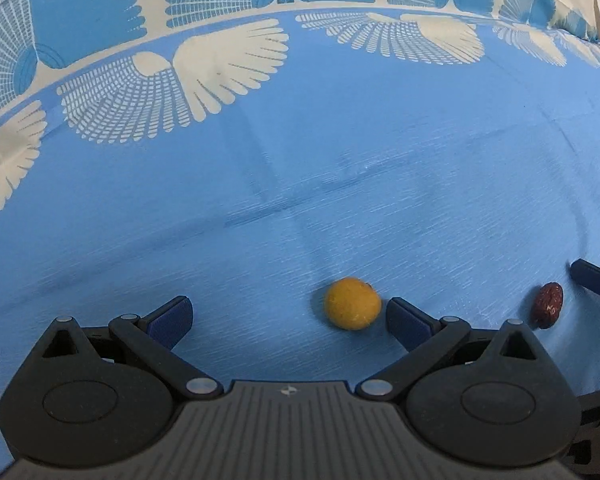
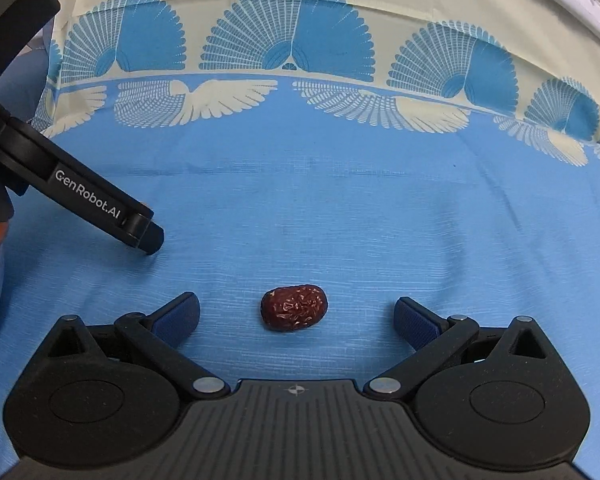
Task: Organize fruits
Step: 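Grasp the yellow round fruit with the left gripper while the right gripper grasps the red date, then carry the yellow fruit and date over the plate and open both grippers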
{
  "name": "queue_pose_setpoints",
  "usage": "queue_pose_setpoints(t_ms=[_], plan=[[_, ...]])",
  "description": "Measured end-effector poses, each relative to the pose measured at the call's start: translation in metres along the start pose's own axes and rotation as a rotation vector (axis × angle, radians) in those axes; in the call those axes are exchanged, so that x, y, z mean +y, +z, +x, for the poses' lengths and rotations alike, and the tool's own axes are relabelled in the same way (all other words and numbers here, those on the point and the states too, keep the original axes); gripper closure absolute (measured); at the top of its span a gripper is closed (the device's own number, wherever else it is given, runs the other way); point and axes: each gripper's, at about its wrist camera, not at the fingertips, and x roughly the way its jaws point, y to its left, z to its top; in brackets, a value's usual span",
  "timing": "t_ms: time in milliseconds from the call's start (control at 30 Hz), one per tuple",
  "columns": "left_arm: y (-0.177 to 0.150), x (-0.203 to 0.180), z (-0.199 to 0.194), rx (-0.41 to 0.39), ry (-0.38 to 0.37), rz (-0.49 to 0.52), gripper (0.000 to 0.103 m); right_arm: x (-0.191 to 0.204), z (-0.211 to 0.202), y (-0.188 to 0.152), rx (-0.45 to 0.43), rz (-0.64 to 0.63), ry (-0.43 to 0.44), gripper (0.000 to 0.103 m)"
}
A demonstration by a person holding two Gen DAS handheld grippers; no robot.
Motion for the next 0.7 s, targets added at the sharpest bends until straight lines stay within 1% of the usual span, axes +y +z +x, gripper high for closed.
queue_pose_setpoints(t_ms=[67, 100, 133, 167, 200, 233, 267, 333, 400, 433, 533, 633, 700], plan=[[0.000, -0.001, -0.002, -0.007, 0.003, 0.008, 0.002, 0.000, -0.001, 0.000, -0.001, -0.002, 0.000, 0.001], [0.000, -0.003, -0.003, -0.008, -0.005, 0.018, 0.014, 0.001, -0.001, 0.000, 0.002, -0.008, 0.002, 0.002], [0.002, -0.005, -0.008, -0.008, -0.045, 0.033, 0.026, 0.001, -0.002, 0.002, 0.001, -0.014, 0.007, 0.005], [0.005, -0.007, -0.012, 0.000, -0.111, 0.050, 0.062, 0.002, -0.003, 0.003, -0.006, -0.025, 0.022, 0.020], [0.008, -0.012, -0.016, 0.012, -0.143, 0.064, 0.073, 0.004, -0.006, 0.005, -0.020, -0.044, 0.024, 0.048], [0.010, -0.015, -0.021, 0.005, -0.152, 0.076, 0.073, 0.005, -0.009, 0.006, -0.024, -0.053, 0.013, 0.062], [0.009, -0.017, -0.027, -0.026, -0.156, 0.087, 0.073, 0.005, -0.010, 0.007, -0.016, -0.045, -0.004, 0.069], [0.009, -0.020, -0.036, -0.046, -0.147, 0.101, 0.073, -0.003, -0.014, 0.010, 0.013, 0.029, 0.002, 0.069], [0.007, -0.018, -0.050, -0.064, -0.141, 0.079, 0.073, -0.008, -0.023, 0.013, 0.051, 0.071, -0.018, 0.069], [0.004, -0.015, -0.060, -0.077, -0.146, 0.060, 0.073, -0.010, -0.032, 0.015, 0.056, 0.086, -0.022, 0.069], [-0.006, -0.007, -0.101, -0.104, -0.172, 0.004, 0.073, -0.017, -0.075, 0.022, 0.025, 0.116, -0.009, 0.069], [-0.026, -0.003, -0.146, -0.119, -0.207, -0.006, 0.073, -0.012, -0.125, 0.029, -0.003, 0.125, 0.003, 0.069], [-0.040, -0.005, -0.174, -0.135, -0.212, -0.005, 0.073, -0.006, -0.156, 0.031, -0.024, 0.126, 0.025, 0.069]])
